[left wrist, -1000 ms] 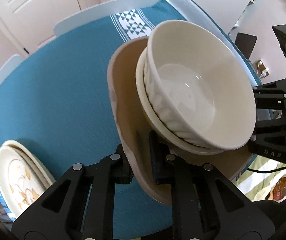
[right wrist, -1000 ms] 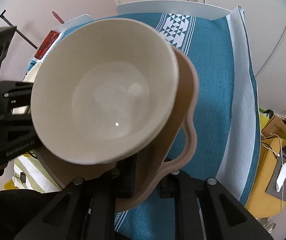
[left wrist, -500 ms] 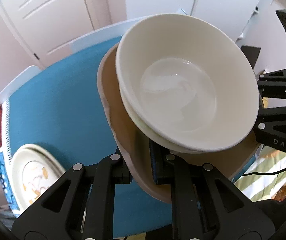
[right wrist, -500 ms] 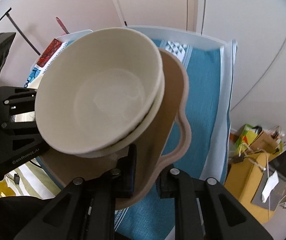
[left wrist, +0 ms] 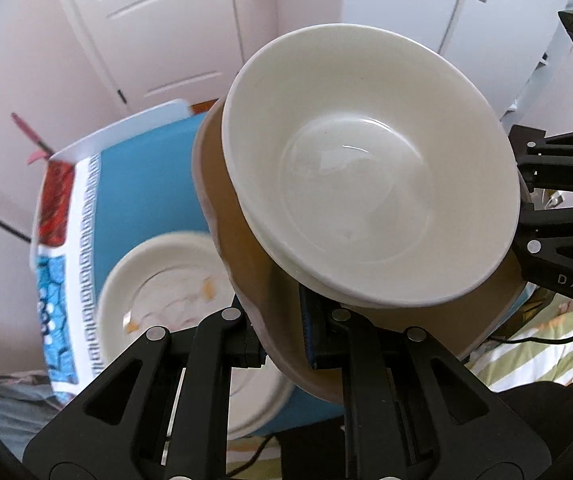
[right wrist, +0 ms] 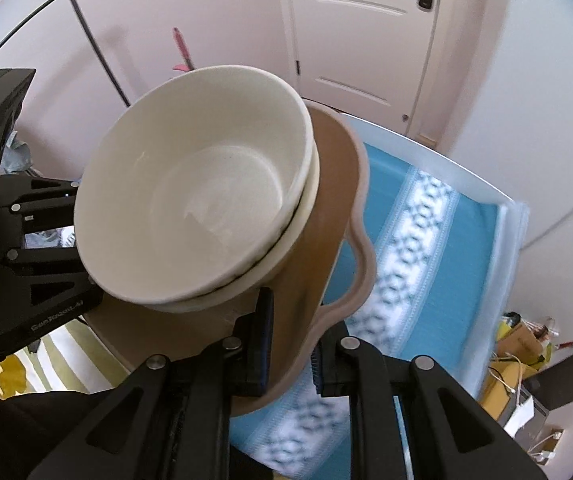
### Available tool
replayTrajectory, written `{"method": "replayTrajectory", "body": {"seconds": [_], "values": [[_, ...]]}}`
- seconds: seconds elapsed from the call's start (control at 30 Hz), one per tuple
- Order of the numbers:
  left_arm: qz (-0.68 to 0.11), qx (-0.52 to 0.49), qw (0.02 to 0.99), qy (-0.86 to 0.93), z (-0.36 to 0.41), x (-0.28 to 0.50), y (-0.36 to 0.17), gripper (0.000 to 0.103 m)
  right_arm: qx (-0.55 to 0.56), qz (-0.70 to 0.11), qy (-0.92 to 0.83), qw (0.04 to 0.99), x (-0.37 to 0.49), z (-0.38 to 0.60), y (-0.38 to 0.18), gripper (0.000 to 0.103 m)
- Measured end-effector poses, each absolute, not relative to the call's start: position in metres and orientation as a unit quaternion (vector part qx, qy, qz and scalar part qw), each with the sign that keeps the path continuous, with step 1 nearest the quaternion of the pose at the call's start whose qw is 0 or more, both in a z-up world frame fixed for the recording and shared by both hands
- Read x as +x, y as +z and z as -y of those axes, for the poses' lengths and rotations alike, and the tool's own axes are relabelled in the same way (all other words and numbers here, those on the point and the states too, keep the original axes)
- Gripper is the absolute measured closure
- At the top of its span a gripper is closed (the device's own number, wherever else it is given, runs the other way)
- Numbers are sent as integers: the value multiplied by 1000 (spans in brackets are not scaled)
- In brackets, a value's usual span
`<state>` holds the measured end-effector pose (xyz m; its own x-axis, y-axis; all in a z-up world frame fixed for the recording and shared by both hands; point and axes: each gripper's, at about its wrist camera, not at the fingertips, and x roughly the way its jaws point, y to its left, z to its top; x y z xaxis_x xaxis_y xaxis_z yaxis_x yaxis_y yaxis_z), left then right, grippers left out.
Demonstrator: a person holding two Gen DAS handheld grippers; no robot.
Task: Organize plates and bowls
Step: 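Carry the basin with bowls and lower it onto the plate stack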
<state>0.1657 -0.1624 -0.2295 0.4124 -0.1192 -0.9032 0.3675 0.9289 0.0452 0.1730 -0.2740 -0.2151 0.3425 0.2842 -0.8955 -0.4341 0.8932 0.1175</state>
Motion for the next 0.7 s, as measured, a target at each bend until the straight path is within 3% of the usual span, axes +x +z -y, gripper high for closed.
{"method": "replayTrajectory", "body": {"seconds": [0.43, 0.7], "values": [[-568, 140, 795, -160, 34, 156, -276, 93, -32, -566, 200, 799, 162, 146, -258, 88], [-574, 135, 790, -167, 11, 157, -295, 93, -20, -578, 182, 795, 163, 123, -275, 88]]}}
